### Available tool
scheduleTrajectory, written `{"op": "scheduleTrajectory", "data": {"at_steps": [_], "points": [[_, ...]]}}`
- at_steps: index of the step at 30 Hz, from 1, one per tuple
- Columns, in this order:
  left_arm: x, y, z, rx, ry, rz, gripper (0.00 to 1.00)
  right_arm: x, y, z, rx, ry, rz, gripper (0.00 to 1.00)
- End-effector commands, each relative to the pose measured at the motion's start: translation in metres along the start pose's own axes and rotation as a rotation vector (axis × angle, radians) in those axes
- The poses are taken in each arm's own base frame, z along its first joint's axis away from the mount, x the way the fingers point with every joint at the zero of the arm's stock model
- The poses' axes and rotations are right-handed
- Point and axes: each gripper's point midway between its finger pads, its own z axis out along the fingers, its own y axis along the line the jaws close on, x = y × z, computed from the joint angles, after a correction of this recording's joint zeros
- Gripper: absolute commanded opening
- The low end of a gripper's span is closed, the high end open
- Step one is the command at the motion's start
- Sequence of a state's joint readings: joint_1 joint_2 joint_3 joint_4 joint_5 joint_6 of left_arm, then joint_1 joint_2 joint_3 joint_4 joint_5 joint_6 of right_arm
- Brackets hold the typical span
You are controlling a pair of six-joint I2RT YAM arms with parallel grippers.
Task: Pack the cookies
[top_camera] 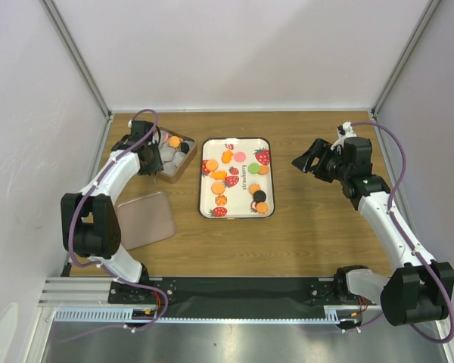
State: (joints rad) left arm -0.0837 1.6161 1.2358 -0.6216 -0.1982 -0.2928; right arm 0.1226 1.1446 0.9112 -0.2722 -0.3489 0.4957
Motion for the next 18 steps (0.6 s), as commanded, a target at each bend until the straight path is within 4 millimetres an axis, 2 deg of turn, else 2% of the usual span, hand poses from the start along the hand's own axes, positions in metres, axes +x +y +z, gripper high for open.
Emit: {"op": "scheduleTrajectory", "data": {"at_steps": [1, 12, 14, 18], "points": [[-0.018, -0.003, 0.000, 0.019, -0.060, -0.003, 0.43, -0.013, 0.012, -0.004, -0.033, -0.039, -0.031, 0.77], [-0.019, -0.005, -0.004, 0.031, -0.067, -0.006, 0.49, -0.012, 0.012, -0.004, -0.036, -0.038, -0.032, 0.77], [-0.021, -0.006, -0.008, 0.037, -0.073, -0.005, 0.48, -0.013, 0.011, -0.003, -0.035, -0.039, -0.030, 0.77], [-0.030, -0.015, -0.029, 0.069, -0.102, 0.010, 0.47, -0.014, 0.013, -0.004, -0.038, -0.041, -0.031, 0.77]]}}
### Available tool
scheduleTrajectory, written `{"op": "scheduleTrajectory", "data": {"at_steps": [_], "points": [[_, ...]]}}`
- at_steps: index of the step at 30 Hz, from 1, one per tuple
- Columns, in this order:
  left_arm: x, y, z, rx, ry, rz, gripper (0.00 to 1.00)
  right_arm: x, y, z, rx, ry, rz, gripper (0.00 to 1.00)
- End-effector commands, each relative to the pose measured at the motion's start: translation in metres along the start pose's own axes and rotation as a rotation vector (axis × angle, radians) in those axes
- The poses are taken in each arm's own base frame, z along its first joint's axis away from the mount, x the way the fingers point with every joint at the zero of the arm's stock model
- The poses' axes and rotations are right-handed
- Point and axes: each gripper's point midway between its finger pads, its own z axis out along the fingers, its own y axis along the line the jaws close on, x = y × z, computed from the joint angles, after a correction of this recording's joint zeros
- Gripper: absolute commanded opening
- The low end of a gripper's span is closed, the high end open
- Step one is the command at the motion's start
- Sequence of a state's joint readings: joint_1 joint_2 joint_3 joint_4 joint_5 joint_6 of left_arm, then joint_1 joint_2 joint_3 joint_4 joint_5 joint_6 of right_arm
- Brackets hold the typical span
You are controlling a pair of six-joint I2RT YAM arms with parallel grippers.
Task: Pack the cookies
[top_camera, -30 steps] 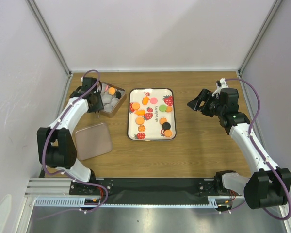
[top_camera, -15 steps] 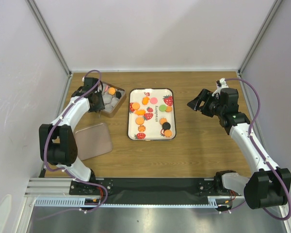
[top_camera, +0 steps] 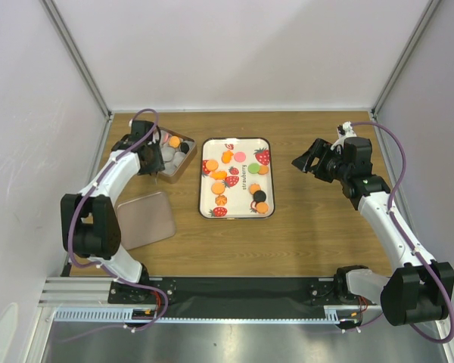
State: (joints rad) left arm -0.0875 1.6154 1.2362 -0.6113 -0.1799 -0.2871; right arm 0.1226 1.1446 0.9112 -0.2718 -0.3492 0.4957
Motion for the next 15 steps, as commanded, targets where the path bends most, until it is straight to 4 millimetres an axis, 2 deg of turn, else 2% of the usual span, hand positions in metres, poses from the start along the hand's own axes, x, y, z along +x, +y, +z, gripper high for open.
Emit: {"op": "scheduleTrajectory", "data": {"at_steps": [1, 3, 4, 5, 6, 8, 9, 12, 13, 15], "points": [[-0.034, -0.019, -0.040, 0.062, -0.123, 0.020, 0.47, -0.013, 0.012, -0.004, -0.037, -0.040, -0.031, 0.77], [-0.032, -0.032, -0.053, 0.083, -0.140, 0.040, 0.48, -0.014, 0.013, -0.004, -0.038, -0.043, -0.032, 0.77], [-0.025, -0.049, -0.064, 0.117, -0.154, 0.075, 0.48, -0.015, 0.013, -0.005, -0.039, -0.044, -0.034, 0.77], [-0.021, -0.056, -0.069, 0.124, -0.162, 0.095, 0.49, -0.015, 0.013, -0.006, -0.037, -0.047, -0.036, 0.77], [-0.006, -0.072, -0.074, 0.148, -0.150, 0.133, 0.49, -0.015, 0.013, -0.006, -0.036, -0.049, -0.036, 0.77], [0.006, -0.086, -0.085, 0.193, -0.156, 0.159, 0.49, -0.015, 0.014, -0.006, -0.037, -0.049, -0.035, 0.77], [0.017, -0.101, -0.091, 0.226, -0.153, 0.180, 0.49, -0.014, 0.014, -0.006, -0.038, -0.046, -0.036, 0.77], [0.043, -0.122, -0.102, 0.304, -0.126, 0.216, 0.49, -0.015, 0.014, -0.006, -0.037, -0.047, -0.036, 0.77], [0.055, -0.122, -0.099, 0.312, -0.102, 0.223, 0.50, -0.015, 0.014, -0.006, -0.038, -0.046, -0.037, 0.77], [0.065, -0.134, -0.104, 0.394, -0.090, 0.209, 0.51, -0.014, 0.014, -0.005, -0.036, -0.043, -0.036, 0.77]]}}
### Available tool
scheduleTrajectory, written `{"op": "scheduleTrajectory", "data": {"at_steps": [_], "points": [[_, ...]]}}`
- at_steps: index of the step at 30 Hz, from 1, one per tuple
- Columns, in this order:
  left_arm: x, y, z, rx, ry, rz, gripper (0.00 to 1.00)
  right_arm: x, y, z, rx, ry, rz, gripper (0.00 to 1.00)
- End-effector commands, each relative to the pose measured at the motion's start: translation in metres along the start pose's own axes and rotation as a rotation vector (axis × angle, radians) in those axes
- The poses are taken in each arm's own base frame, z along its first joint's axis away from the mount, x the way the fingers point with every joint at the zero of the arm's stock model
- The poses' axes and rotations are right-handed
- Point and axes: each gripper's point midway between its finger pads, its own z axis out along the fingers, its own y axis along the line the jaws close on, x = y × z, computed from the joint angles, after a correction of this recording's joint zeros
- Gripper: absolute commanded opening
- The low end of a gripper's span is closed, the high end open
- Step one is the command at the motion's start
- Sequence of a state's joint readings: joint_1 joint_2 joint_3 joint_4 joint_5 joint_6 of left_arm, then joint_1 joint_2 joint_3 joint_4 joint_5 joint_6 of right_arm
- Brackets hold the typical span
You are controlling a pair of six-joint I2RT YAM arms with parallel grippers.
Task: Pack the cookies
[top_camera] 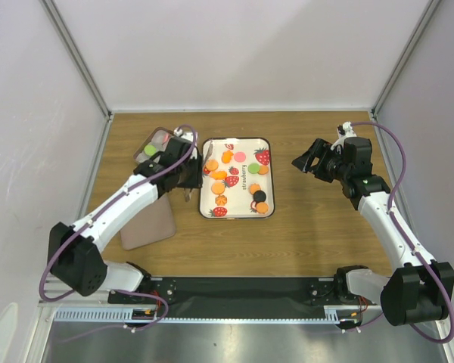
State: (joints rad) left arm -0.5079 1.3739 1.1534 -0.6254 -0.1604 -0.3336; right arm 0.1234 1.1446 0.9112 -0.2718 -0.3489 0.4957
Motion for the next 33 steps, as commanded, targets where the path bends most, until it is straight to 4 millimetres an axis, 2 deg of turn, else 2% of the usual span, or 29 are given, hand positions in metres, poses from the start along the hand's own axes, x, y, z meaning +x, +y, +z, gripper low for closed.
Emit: {"op": "scheduleTrajectory", "data": {"at_steps": [1, 4, 7, 13, 20, 33], "points": [[0.019, -0.011, 0.001, 0.073, 0.018, -0.055, 0.51, -0.014, 0.013, -0.005, -0.035, -0.044, -0.036, 0.77], [0.032, -0.013, 0.011, 0.073, 0.058, -0.046, 0.51, -0.014, 0.013, -0.005, -0.035, -0.044, -0.036, 0.77], [0.037, -0.015, 0.019, 0.072, 0.077, -0.036, 0.51, -0.014, 0.012, -0.004, -0.031, -0.044, -0.032, 0.77], [0.034, -0.023, 0.033, 0.079, 0.103, -0.017, 0.50, -0.014, 0.012, -0.004, -0.029, -0.044, -0.034, 0.77], [0.033, -0.023, 0.047, 0.055, 0.126, -0.004, 0.49, -0.015, 0.011, -0.005, -0.025, -0.047, -0.037, 0.77], [0.033, -0.026, 0.062, 0.040, 0.154, 0.001, 0.48, -0.014, 0.011, -0.004, -0.028, -0.047, -0.034, 0.77]]}}
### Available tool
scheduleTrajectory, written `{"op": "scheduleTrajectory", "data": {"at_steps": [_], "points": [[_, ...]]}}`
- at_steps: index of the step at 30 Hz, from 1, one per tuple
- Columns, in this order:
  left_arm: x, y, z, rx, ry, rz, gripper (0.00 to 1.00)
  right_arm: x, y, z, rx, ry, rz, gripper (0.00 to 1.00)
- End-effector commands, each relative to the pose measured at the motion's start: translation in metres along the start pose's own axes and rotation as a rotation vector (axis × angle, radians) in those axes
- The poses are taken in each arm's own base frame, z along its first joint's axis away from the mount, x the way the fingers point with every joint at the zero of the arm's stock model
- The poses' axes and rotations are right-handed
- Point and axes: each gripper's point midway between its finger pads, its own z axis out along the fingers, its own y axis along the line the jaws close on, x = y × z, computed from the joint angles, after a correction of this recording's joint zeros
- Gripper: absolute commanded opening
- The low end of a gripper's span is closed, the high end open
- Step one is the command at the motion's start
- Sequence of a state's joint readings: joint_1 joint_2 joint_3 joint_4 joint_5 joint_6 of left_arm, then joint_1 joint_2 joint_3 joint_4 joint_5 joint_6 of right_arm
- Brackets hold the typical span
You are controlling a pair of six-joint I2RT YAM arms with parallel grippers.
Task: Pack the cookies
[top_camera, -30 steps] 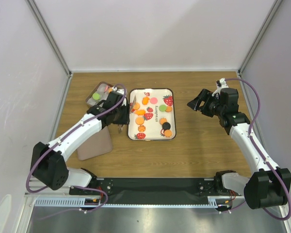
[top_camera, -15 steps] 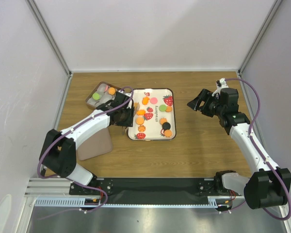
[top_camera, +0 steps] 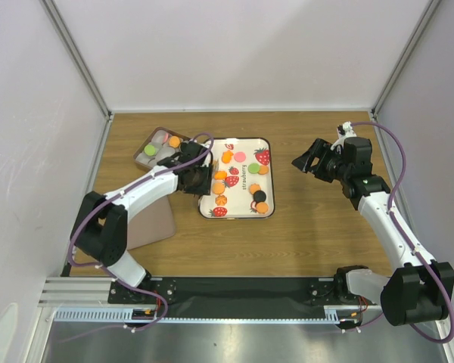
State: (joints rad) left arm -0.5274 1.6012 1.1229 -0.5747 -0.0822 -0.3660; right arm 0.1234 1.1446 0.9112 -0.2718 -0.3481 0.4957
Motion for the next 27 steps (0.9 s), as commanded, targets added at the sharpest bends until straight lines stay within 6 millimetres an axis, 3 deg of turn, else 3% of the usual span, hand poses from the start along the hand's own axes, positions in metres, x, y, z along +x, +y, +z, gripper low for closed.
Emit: {"op": "scheduleTrajectory", "data": {"at_steps": [1, 19, 27], "points": [[-0.025, -0.011, -0.004, 0.020, -0.063, -0.004, 0.48, -0.014, 0.012, -0.005, -0.031, -0.045, -0.036, 0.77], [-0.020, -0.015, 0.007, -0.024, -0.020, 0.047, 0.47, -0.015, 0.014, -0.007, -0.039, -0.049, -0.040, 0.77], [-0.026, -0.016, 0.001, -0.037, -0.031, 0.062, 0.41, -0.015, 0.014, -0.008, -0.041, -0.049, -0.042, 0.77]]}}
